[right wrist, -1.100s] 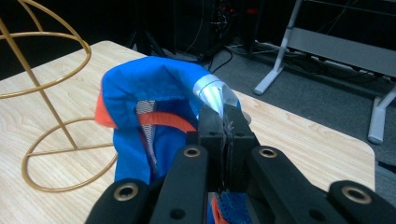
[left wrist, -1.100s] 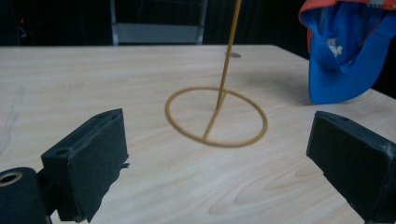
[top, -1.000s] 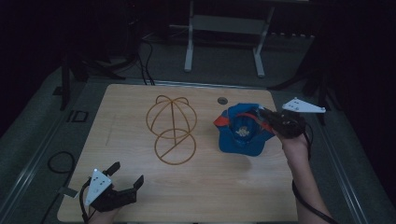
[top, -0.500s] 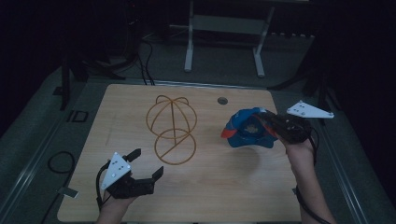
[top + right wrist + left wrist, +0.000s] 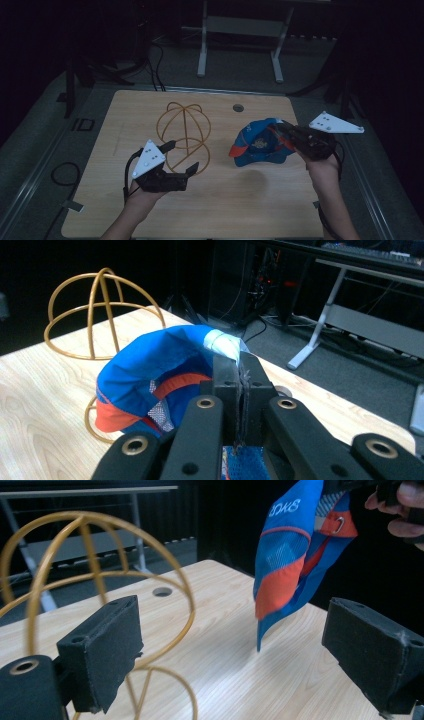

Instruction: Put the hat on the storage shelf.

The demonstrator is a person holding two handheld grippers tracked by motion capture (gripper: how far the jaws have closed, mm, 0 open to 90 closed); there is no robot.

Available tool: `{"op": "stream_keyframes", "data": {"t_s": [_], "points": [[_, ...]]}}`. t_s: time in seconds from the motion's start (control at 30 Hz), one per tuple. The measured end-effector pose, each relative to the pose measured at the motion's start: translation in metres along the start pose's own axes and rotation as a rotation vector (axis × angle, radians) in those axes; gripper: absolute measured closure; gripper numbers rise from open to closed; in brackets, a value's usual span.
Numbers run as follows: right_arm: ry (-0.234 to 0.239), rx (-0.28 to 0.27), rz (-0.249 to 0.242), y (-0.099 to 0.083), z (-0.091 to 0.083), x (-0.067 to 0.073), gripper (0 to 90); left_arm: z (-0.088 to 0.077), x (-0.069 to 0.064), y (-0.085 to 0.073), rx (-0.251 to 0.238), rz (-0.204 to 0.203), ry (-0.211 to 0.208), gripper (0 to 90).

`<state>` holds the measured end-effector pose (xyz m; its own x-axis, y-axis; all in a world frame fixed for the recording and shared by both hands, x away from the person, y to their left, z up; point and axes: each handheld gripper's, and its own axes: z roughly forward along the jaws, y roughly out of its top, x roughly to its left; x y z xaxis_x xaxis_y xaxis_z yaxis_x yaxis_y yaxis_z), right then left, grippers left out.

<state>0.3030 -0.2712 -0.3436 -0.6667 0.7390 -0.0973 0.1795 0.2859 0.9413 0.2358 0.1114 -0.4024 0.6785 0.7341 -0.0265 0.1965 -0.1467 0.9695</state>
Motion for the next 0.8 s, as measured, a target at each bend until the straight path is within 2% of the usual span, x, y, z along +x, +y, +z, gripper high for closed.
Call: {"op": "stream_keyframes", "data": {"t_s": [0.17,0.27,0.33,0.53,0.7,0.8], "points": [[0.023,-0.002,-0.006,0.002,0.0,0.006,88.3,0.019,-0.012,0.011,0.01,0.043,-0.03,12.1],[0.035,-0.009,-0.012,0.003,-0.001,0.009,88.3,0.033,-0.02,0.015,0.032,0.068,-0.046,13.1],[0.023,-0.008,-0.024,0.004,-0.002,0.011,88.3,0.043,-0.024,0.017,0.047,0.084,-0.057,14.1],[0.052,-0.02,-0.016,0.005,-0.003,0.013,88.3,0.067,-0.038,0.023,0.059,0.059,-0.098,14.5],[0.079,-0.024,-0.024,0.006,-0.004,0.019,88.3,0.085,-0.051,0.028,0.071,0.083,-0.107,16.7],[0.085,-0.032,-0.035,0.008,-0.006,0.023,88.3,0.093,-0.053,0.028,0.087,0.079,-0.113,24.5]]}}
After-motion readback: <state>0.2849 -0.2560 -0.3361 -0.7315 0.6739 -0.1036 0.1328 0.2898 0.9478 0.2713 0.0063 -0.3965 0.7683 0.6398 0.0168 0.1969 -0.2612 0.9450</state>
